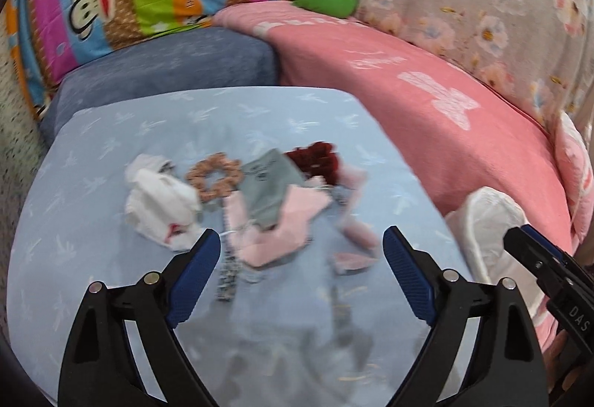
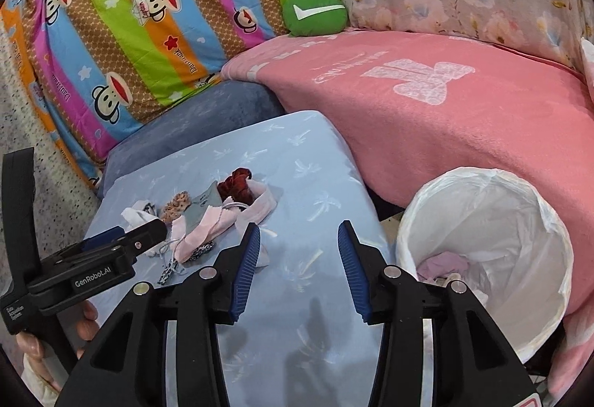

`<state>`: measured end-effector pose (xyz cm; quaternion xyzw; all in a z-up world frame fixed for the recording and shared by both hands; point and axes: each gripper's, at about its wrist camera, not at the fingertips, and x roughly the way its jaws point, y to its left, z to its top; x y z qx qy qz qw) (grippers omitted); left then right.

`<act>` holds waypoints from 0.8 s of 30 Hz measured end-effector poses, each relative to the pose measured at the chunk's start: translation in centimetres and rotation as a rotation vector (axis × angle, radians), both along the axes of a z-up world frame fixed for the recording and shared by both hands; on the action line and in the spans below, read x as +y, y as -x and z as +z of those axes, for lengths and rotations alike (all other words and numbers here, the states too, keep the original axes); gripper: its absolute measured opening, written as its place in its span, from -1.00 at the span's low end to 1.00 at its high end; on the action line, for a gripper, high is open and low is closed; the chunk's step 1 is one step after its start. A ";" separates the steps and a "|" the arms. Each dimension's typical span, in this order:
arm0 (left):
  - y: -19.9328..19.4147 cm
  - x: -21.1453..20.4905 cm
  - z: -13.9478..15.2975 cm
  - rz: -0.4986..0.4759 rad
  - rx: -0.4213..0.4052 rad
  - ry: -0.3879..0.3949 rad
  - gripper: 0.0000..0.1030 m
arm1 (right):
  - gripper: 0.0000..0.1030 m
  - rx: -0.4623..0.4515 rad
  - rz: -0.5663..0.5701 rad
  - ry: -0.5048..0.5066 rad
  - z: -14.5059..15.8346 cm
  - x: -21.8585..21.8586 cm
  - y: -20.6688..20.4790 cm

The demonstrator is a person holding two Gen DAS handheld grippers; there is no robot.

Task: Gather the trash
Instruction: 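Return both tools over the remaining items on the table, then grasp the white sock with the left tool while the right tool grasps the pink cloth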

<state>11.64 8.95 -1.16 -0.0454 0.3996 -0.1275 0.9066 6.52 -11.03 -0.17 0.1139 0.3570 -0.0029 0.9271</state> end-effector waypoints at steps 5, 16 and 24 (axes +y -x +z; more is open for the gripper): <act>-1.3 4.1 -1.5 0.092 0.031 0.008 0.73 | -0.03 0.030 0.028 0.013 -1.3 2.6 -1.7; -5.7 10.1 -4.1 0.201 0.115 0.102 0.74 | -0.01 0.082 0.108 0.022 -3.9 8.2 -5.9; -8.0 11.1 -5.4 0.200 0.159 0.167 0.38 | -0.01 0.113 0.148 0.023 -5.6 11.5 -9.0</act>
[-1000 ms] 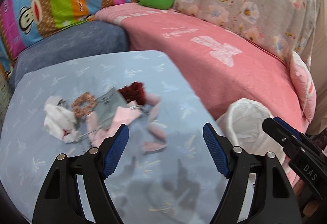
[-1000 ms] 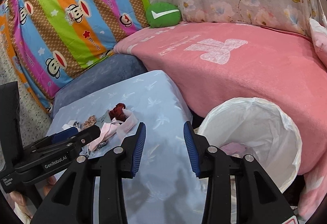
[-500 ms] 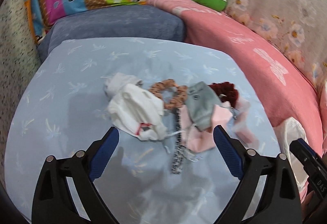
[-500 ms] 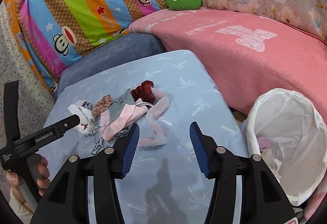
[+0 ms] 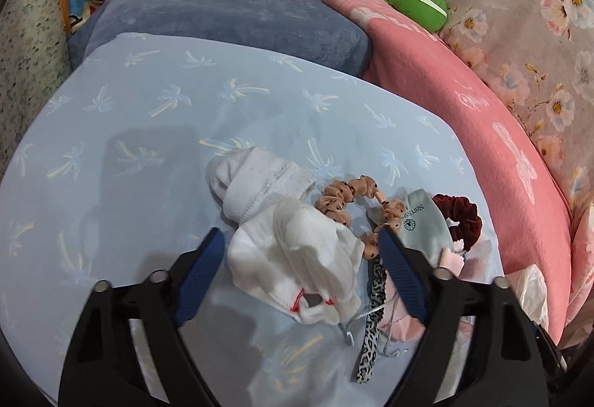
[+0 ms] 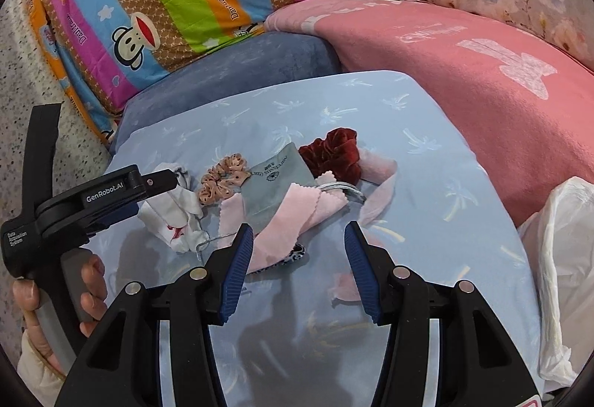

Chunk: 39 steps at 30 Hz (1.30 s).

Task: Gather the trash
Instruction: 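Grasp the white sock with the left tool while the right tool grasps the pink cloth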

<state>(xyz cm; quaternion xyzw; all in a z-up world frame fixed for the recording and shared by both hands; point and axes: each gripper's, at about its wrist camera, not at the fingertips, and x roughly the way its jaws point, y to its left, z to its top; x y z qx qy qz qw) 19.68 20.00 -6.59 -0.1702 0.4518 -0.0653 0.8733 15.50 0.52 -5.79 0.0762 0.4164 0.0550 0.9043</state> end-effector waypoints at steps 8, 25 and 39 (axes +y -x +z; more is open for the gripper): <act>0.4 0.6 -0.7 -0.020 0.008 0.019 -0.59 | -0.02 0.074 0.015 -0.020 -2.9 1.2 -2.0; 4.0 -1.1 4.6 -0.075 -0.124 0.023 -0.70 | -0.96 -0.040 0.043 -0.076 2.7 0.7 0.7; 7.2 -5.1 10.4 -0.148 -0.247 0.025 -0.70 | -0.96 -0.198 0.023 -0.125 11.4 -3.5 4.6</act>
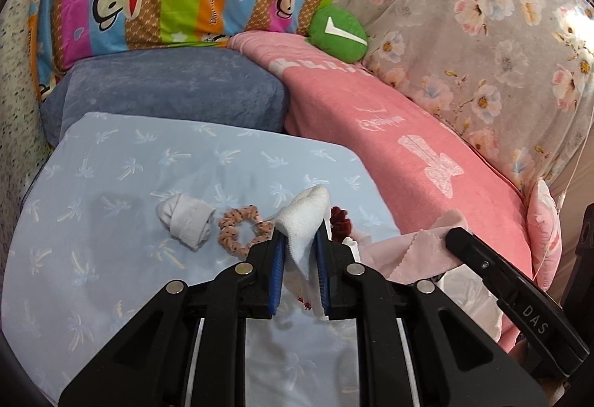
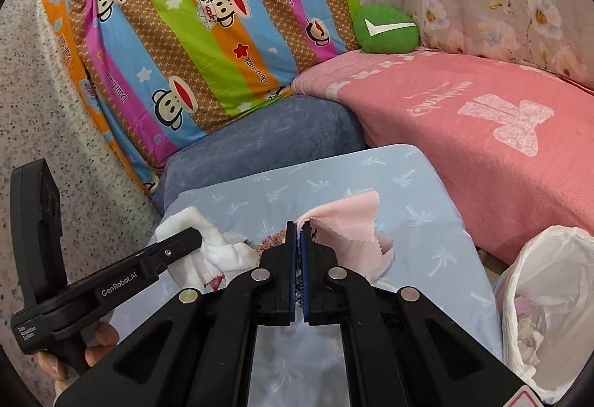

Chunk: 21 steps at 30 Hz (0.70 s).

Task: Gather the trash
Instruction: 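Grasp the white sock with the left tool while the right tool grasps the pink cloth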

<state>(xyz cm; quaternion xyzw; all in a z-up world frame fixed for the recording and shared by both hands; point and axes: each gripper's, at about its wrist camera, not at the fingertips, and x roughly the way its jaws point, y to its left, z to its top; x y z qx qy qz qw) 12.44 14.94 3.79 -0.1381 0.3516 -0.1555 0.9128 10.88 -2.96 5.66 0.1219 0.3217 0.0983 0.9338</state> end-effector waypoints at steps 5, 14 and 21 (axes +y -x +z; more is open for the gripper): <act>0.8 -1.2 -0.2 -0.022 0.007 -0.004 -0.70 | -0.96 0.036 -0.009 -0.001 -1.3 -1.0 1.1; 2.3 -2.9 -0.8 -0.054 0.023 -0.025 -0.70 | -0.86 0.112 -0.040 -0.018 -4.9 -2.6 2.7; 2.8 -3.7 -1.1 -0.064 0.031 -0.030 -0.70 | -0.87 0.113 -0.066 -0.013 -5.4 -3.8 3.7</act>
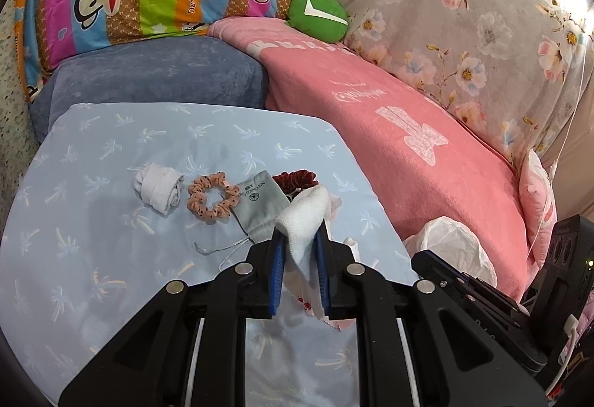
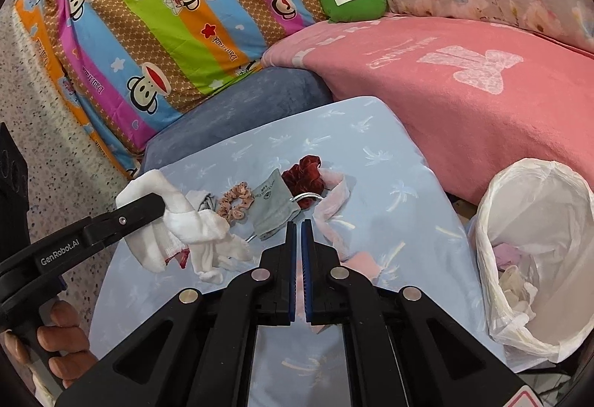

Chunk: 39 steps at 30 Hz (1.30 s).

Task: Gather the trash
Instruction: 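Grasp the white sock with the left tool while the right tool grasps the pink cloth, then carry the white sock and pink cloth over the white bin and open both tools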

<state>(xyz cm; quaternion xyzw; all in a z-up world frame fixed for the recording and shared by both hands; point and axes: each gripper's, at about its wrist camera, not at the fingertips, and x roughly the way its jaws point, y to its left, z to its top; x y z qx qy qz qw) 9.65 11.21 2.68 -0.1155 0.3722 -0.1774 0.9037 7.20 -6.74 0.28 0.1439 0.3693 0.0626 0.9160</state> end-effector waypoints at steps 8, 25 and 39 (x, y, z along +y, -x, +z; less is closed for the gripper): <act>0.3 -0.6 -1.9 -0.010 0.043 -0.009 -0.69 | -0.61 0.085 0.002 0.023 -3.7 0.1 -0.1; 0.0 -0.7 -4.0 -0.010 0.092 -0.027 -0.69 | -0.96 0.104 0.024 0.071 -5.8 0.7 -1.3; 0.2 -2.5 0.3 -0.045 -0.008 -0.030 -0.70 | -0.96 -0.144 0.020 0.029 5.6 -1.0 -0.1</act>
